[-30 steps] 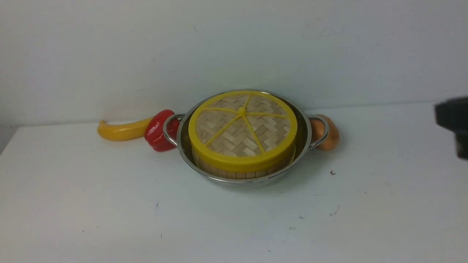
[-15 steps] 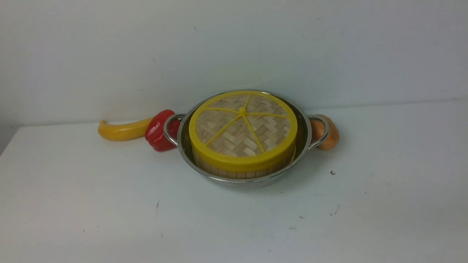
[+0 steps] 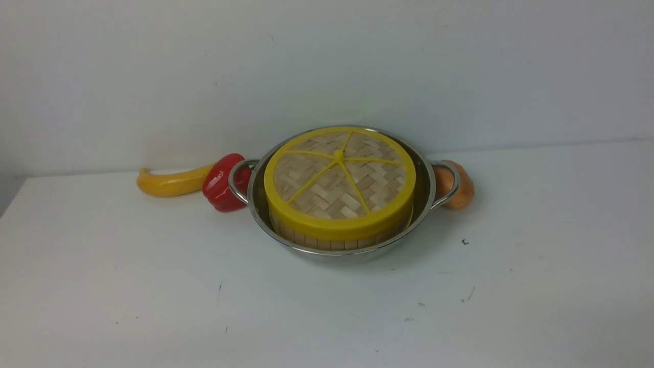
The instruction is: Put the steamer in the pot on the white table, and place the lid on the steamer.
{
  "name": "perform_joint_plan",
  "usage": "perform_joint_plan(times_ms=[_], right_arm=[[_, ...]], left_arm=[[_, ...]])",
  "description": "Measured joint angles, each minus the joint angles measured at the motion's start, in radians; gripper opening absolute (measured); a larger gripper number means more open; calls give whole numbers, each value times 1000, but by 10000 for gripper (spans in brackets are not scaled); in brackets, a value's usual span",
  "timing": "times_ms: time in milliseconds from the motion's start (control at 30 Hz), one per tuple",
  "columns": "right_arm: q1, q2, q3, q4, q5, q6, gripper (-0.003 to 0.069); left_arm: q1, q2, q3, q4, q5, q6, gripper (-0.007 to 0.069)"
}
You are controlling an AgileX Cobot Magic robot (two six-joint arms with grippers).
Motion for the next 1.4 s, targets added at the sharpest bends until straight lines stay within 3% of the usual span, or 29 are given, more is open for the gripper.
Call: perform_joint_plan(times_ms=[200, 1400], right_arm=[[56, 0, 36, -5, -20, -41, 239], [57, 0, 38, -8, -60, -50, 241]], left_arm=[[0, 0, 0, 0, 0, 0, 241], [0, 0, 0, 0, 0, 0, 241]])
